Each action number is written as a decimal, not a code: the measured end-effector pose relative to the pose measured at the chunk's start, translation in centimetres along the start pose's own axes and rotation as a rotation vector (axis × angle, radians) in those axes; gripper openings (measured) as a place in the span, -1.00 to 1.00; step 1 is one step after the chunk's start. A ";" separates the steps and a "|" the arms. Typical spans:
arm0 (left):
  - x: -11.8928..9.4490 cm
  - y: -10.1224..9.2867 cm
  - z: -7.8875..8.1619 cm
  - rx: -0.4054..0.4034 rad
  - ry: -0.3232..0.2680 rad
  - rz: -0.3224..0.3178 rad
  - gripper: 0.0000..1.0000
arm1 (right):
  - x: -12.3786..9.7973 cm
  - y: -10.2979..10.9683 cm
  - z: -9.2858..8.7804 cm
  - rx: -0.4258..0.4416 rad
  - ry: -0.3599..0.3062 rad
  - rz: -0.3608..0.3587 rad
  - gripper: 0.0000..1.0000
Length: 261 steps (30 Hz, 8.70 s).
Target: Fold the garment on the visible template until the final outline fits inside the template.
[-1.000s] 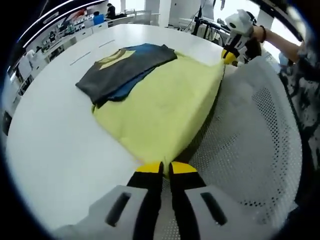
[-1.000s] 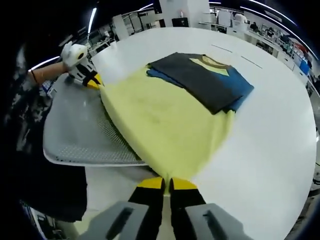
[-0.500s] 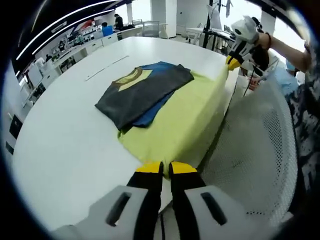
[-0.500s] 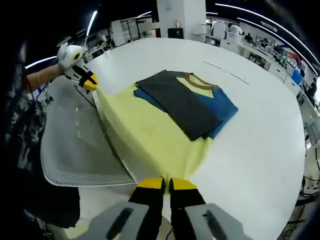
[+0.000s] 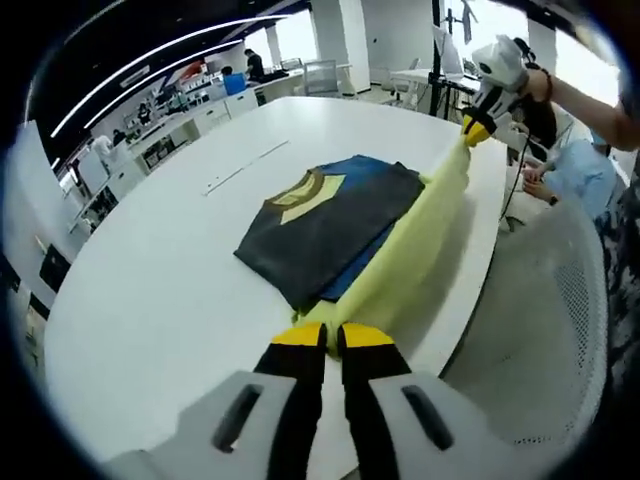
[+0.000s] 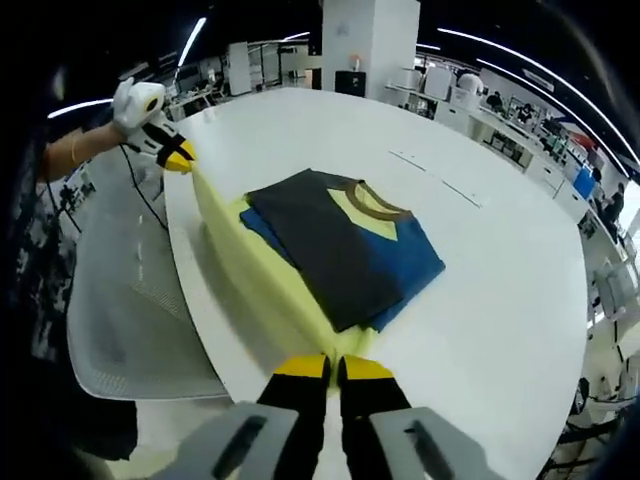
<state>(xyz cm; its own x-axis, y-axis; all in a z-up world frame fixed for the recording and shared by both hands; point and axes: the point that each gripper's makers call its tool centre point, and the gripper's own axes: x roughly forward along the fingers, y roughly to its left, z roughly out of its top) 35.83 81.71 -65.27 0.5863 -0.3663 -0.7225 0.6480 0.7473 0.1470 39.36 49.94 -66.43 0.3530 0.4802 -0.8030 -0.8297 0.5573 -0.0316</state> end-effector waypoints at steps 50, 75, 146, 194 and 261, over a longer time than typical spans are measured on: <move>10.2 14.9 8.4 0.022 -0.074 0.310 -0.96 | 8.5 -15.4 10.3 0.038 -0.058 -0.308 -1.00; 18.7 15.6 2.7 -0.084 0.022 0.247 -0.95 | 17.4 -17.4 5.4 0.150 0.068 -0.190 -1.00; 11.6 12.6 1.4 -0.246 -0.269 0.121 0.44 | 11.2 -10.7 5.3 0.322 -0.121 -0.048 0.36; 10.7 4.6 -5.3 -0.312 -0.101 -0.031 -0.55 | 9.7 -4.2 -3.4 0.276 -0.080 -0.035 -0.80; 9.3 2.0 -7.2 -0.324 -0.069 -0.060 -0.74 | 7.7 -2.8 -5.1 0.360 -0.099 -0.011 -0.80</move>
<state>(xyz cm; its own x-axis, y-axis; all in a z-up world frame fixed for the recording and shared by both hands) 39.03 83.79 -76.56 0.5905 -0.4435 -0.6743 0.5010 0.8564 -0.1246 42.24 48.62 -75.59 0.4156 0.5262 -0.7419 -0.6265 0.7570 0.1859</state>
